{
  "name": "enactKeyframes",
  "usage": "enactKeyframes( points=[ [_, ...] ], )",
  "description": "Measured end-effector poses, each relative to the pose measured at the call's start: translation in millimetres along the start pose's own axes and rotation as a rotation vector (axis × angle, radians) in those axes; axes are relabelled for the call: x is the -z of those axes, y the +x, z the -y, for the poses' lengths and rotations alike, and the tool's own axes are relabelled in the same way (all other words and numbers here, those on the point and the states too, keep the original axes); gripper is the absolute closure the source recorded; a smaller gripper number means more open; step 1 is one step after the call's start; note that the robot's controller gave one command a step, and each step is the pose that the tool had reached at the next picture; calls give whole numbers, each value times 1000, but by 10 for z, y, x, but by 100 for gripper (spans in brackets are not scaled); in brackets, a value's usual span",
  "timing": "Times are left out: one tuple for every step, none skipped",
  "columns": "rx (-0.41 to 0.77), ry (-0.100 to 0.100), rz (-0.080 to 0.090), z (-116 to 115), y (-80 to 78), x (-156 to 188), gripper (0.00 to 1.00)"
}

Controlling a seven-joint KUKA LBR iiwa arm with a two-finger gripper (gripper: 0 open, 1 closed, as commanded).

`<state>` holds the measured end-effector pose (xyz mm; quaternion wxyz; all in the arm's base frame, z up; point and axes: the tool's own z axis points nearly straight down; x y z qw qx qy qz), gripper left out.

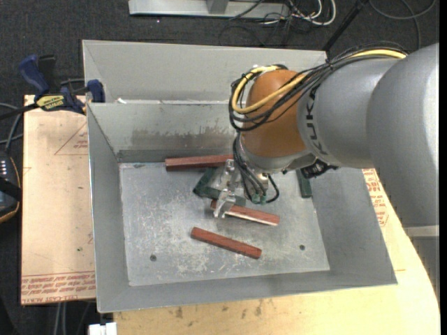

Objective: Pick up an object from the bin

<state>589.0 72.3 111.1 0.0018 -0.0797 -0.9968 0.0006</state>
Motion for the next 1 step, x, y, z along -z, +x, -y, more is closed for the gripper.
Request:
enactKeyframes(
  points=[
    [7,-3,9,-19,-46,427,100]
  ],
)
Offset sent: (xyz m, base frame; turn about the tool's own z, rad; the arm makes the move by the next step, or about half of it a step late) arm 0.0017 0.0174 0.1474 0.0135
